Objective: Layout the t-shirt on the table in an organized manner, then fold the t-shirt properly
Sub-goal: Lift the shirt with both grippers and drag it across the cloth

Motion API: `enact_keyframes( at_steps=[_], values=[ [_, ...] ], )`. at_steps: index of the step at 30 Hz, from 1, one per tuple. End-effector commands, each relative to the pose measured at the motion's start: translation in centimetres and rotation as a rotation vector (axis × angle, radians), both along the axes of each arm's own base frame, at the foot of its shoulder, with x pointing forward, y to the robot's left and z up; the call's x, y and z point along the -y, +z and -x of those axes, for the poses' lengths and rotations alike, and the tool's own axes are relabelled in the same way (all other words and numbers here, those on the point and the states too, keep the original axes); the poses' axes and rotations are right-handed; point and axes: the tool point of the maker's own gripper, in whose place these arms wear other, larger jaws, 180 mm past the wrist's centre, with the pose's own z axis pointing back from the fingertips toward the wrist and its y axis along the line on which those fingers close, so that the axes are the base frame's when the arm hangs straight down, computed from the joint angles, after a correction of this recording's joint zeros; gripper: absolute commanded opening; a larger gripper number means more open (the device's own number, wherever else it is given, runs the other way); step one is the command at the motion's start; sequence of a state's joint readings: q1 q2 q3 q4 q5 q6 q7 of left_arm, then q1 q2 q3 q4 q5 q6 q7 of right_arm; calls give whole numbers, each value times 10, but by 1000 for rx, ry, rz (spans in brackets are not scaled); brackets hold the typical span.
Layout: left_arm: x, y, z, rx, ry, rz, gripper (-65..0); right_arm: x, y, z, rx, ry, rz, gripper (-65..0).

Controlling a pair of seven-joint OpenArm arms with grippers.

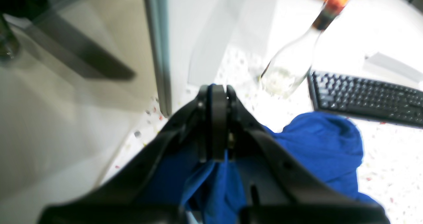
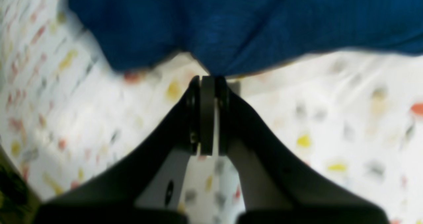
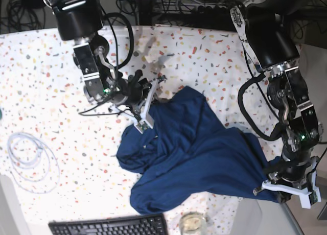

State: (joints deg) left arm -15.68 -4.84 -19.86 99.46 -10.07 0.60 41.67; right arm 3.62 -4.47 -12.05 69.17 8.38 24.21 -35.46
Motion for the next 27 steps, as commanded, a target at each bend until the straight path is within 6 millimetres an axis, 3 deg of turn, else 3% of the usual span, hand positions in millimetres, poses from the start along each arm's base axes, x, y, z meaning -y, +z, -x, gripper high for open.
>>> enact_keyframes(
  at_steps=[1,8,10,13,15,20,23,27],
  values=[
    [4,23,4,79,-4,-17,-650,1,16,-5,52,-4,-18,-650],
    [25,3,55,50,-16,-18,-650,52,44,56,114,22,80,-650],
    [27,-3,60,48,-13,-10,-650,59,61,66,149,34,95,-650],
    [27,6,59,107,-4,-14,-650,69,92,67,223,43,125,-650],
    [29,24,49,174,-1,-9,-650,84,108,58,261,7,154,-650],
    [35,51,13,231,-10,30,-650,119,133,6,328,-72,242,-650],
    [36,53,-11,232,-11,66,-650,125,156,-31,382,-85,276,-650],
    [36,46,-41,202,-14,113,-650,131,159,-78,376,-109,290,-650]
  ],
)
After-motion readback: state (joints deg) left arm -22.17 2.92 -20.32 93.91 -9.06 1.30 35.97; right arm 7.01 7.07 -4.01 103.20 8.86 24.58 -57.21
